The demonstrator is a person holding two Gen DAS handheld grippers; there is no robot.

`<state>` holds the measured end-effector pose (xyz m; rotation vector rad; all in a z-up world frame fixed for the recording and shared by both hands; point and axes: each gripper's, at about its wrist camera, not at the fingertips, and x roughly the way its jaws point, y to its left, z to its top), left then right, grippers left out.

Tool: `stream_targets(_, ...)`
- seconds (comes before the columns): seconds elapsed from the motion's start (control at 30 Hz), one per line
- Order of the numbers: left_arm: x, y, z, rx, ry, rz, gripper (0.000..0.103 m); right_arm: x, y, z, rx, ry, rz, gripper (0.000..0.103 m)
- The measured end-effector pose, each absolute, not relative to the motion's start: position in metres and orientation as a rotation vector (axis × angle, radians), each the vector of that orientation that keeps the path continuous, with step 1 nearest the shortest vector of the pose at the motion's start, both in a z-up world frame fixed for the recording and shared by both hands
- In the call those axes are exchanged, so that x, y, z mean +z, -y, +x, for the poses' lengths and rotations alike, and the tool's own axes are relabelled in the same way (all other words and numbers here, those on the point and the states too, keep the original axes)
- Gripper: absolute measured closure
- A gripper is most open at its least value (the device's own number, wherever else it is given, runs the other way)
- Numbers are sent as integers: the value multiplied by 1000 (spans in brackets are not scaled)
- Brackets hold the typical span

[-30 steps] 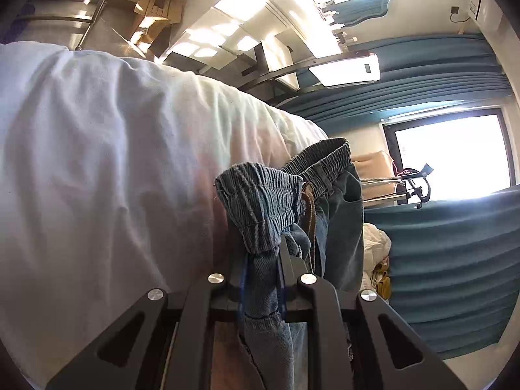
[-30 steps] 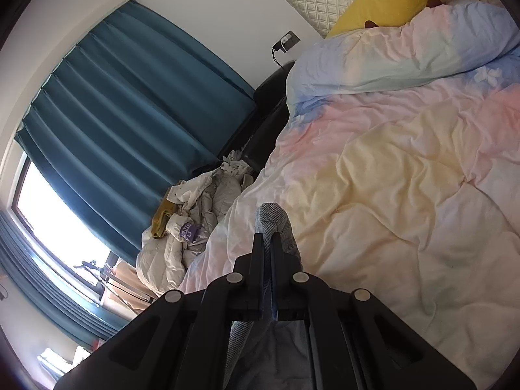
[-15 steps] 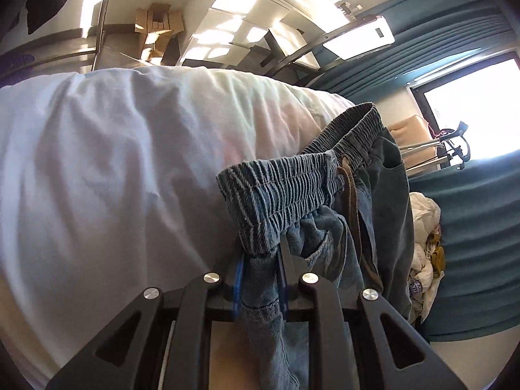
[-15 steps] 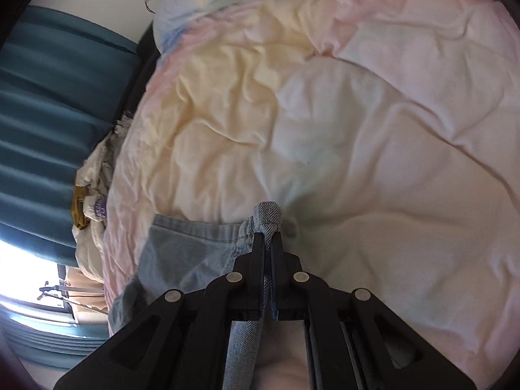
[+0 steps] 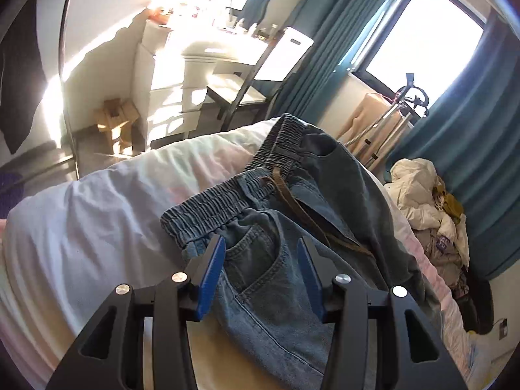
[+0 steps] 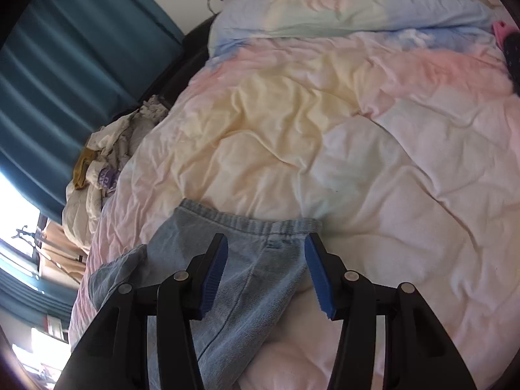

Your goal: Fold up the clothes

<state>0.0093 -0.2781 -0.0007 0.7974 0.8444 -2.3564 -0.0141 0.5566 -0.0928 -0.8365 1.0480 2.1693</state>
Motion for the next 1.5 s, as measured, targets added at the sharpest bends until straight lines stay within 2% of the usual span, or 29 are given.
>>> stream_targets(0.13,11,235,-8,-2494,-686,868,56,-69,-517,-26,2354,-914,-856,53)
stream_targets(0.4,21,121,-30,-2781,-320,901,55,-54,-432,-45,2647,-835,-935,53)
stream_targets(0.57,18,76,-39,-2867,-202,923,55,-56,-382,-55,2785,-751,-982,53)
stream_targets(0.83,5,33,-65,-2905,-118,1008,55,-71,-329,-76,2920,-653,-1054,53)
stream_targets(1.1,-37,-10,-87,-2980,-74,1115,55,-88,-354,-139,2896,-844,-1036,52)
stream_targets(1.23,-60,-17,-94,-2972,-55,1189,55,-110,-389,-174,2773,-1088,-986,47)
stream_targets(1.37,-71,-12,-104,-2962,-149,1253,55,-140,-424,-196,2606,-1315,-927,46)
stream_targets(1.5,-80,-14,-112,-2974,-121,1245,55,-167,-440,-216,2524,-1436,-919,47)
